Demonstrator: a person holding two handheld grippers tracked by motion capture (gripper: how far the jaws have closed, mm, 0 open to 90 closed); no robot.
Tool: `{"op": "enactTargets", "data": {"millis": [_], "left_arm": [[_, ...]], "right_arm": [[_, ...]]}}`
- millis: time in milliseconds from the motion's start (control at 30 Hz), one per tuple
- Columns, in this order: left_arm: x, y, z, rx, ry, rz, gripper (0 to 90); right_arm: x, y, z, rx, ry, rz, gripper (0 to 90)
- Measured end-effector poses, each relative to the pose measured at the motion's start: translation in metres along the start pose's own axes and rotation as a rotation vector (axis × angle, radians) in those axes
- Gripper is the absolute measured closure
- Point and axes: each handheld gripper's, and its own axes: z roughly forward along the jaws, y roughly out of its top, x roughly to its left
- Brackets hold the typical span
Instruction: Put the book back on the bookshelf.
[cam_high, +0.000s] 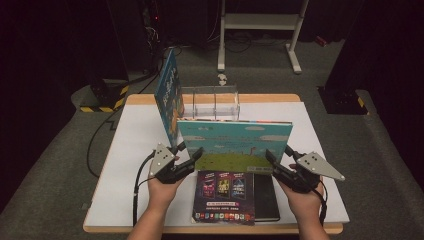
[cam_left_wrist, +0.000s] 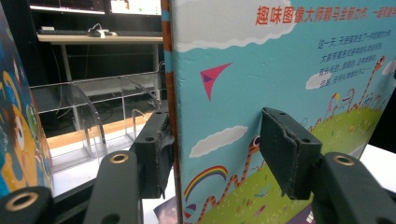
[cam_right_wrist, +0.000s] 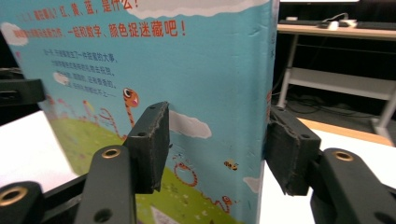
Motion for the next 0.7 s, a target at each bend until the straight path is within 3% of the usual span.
{"op": "enactTargets", "data": {"millis": [200, 367, 700], "left_arm": [[0.001, 0.001, -0.007, -0.002, 0.005, -0.023, 43.9], [0.0, 0.001, -0.01, -0.005, 0.009, -0.019, 43.0], [0.005, 0.002, -0.011, 0.015, 0.038, -0.003, 42.2]], "right_arm": [[0.0, 0.0, -0.002, 0.005, 0.057, 0.012, 32.1], [0.003, 0.003, -0.002, -0.004, 0.089, 0.003, 27.2], [0.004, 0.009, 0.0, 0.002, 0.168, -0.024, 29.1]]}}
